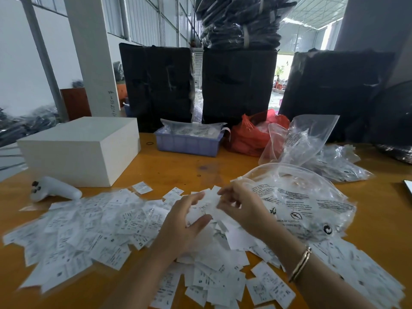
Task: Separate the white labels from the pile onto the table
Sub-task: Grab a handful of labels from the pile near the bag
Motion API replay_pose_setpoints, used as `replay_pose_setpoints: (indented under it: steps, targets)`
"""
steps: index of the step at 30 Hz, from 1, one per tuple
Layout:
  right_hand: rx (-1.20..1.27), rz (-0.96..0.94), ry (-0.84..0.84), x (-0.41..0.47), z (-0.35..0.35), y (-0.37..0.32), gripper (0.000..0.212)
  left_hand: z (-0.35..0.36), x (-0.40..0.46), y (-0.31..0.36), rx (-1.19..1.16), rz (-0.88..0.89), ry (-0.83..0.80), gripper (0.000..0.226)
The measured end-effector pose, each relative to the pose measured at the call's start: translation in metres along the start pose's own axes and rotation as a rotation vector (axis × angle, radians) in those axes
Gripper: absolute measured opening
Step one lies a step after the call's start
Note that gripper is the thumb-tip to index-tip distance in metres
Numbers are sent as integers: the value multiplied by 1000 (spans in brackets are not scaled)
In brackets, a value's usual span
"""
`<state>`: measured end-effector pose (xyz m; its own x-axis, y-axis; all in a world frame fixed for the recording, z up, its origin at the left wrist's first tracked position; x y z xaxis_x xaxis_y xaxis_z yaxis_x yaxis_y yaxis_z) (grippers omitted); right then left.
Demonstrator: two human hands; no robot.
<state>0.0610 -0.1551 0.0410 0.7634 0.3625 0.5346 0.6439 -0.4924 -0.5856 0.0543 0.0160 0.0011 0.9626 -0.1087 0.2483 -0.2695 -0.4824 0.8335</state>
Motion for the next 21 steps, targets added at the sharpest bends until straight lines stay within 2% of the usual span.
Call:
replay_pose_setpoints:
  steps: [3, 7, 8, 9, 11, 12, 14, 17, 21]
  targets:
    - [93, 18, -38, -2, 16, 0, 32, -1, 1, 0, 10, -25, 13, 17]
    - [293, 131, 148, -10, 25, 13, 17, -3, 4, -5, -117, -100, 59, 15]
    - [192, 146, 177, -10, 26, 19, 15, -3, 5, -5, -173, -127, 59, 14]
    - [-16, 153, 133, -11, 28, 26, 17, -4, 5, -6, -234, -155, 58, 12]
    - [-404, 151, -74, -13, 37, 39, 33, -4, 6, -6, -329, -192, 60, 12]
    - [-499, 158, -161, -14, 42, 45, 39, -4, 6, -7, -352, -203, 56, 14]
    - [-527, 168, -211, -16, 47, 49, 42, -4, 5, -6, -364, -213, 41, 21]
    - [-483, 188, -133, -16, 45, 49, 34, -5, 4, -6, -382, -224, 38, 24]
    - [-506, 168, -108, -16, 43, 47, 30, -4, 5, -7, -362, -229, 46, 13]
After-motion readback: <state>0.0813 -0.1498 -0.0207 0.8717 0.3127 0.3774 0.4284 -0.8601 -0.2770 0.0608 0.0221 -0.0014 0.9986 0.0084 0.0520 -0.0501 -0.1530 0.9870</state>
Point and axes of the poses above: each hand's wrist, its own x-axis towards the middle knuckle, its own z-axis out of the palm, y = z × x, the point moved 3 cm from there along x, towards the middle knuckle, and after that the axes turned 12 degrees about -z, right-handed, at the moved point
